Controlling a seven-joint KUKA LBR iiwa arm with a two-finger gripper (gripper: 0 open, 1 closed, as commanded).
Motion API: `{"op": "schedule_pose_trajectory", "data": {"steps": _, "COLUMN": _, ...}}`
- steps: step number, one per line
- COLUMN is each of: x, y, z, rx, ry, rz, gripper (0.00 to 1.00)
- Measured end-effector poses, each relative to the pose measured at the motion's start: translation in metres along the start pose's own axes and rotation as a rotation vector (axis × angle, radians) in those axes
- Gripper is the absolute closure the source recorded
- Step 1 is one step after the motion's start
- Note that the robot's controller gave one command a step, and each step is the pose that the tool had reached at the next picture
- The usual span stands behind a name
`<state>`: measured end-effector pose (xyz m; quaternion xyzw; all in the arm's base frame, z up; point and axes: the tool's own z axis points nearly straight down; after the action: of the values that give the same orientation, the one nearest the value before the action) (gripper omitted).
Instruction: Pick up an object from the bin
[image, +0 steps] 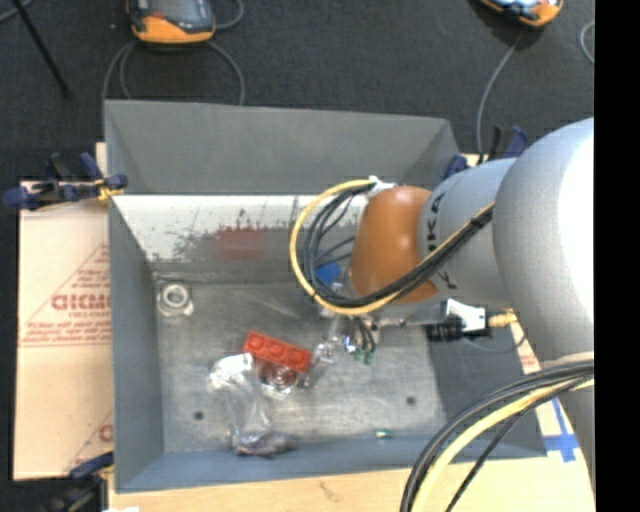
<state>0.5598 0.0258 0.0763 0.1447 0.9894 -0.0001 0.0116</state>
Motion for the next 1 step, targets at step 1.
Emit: {"op": "schedule_pose_trajectory", "data": {"steps": 1, "x": 0.0190, "y": 0.0448, "z": 0.0001, "rx": 0.000, "ry": 0.001, "rz": 0.125, "gripper": 0.00}}
